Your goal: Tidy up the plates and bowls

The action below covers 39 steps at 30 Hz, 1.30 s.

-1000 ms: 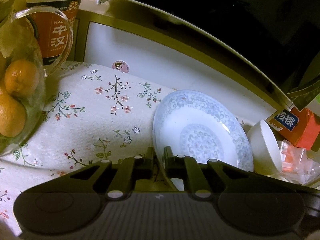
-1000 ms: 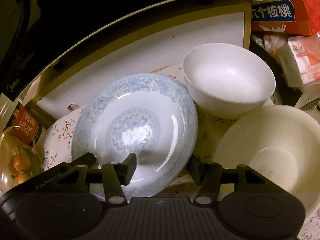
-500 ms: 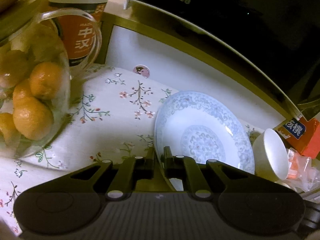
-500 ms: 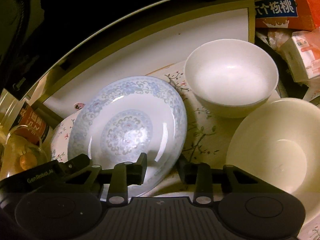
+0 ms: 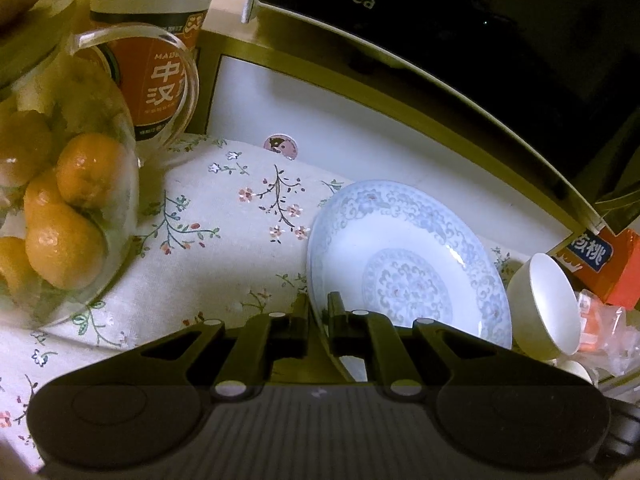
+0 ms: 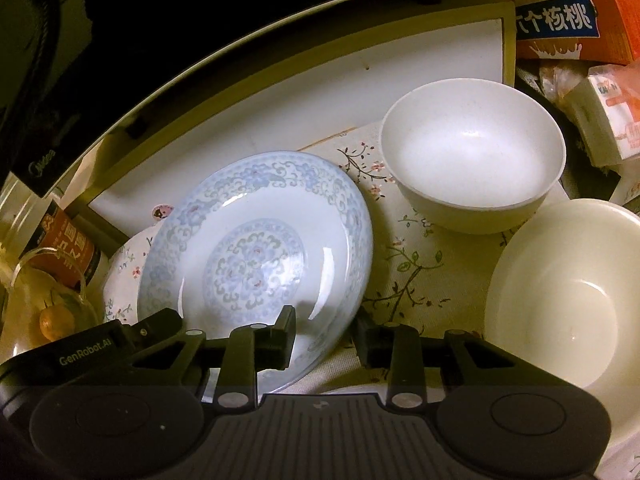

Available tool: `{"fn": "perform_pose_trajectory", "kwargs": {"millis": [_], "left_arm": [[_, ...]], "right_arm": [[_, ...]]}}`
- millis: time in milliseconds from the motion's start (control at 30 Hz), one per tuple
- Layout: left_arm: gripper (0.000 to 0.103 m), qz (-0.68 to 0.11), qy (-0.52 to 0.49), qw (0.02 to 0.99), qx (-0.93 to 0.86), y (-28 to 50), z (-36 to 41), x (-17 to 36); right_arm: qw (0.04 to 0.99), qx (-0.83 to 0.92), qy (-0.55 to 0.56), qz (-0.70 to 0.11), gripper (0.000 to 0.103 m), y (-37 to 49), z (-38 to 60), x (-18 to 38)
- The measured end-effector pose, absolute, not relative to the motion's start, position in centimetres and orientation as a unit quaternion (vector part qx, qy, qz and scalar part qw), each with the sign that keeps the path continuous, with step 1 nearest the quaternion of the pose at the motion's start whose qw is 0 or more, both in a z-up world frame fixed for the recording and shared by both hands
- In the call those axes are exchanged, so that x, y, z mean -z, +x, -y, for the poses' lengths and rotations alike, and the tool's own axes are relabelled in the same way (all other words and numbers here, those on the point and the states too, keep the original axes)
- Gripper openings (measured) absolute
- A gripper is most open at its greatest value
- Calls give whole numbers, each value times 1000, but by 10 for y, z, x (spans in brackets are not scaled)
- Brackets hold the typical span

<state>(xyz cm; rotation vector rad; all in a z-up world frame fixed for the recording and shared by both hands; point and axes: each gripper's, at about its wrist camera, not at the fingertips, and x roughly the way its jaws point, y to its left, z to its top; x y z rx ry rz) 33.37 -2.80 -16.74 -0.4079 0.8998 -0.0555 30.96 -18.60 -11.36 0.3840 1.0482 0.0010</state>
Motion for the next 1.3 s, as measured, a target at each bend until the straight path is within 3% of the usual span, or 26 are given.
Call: {"fn": "perform_pose_trajectory", "kwargs": {"millis": [233, 1300], "left_arm": [[7, -430, -196, 881, 17, 330, 26, 159], [8, -388, -197, 900, 20, 220, 17, 68]], "right_arm": [[843, -8, 204, -498, 17, 307, 191, 110], [857, -46, 204, -471, 17, 252, 204, 56]]}}
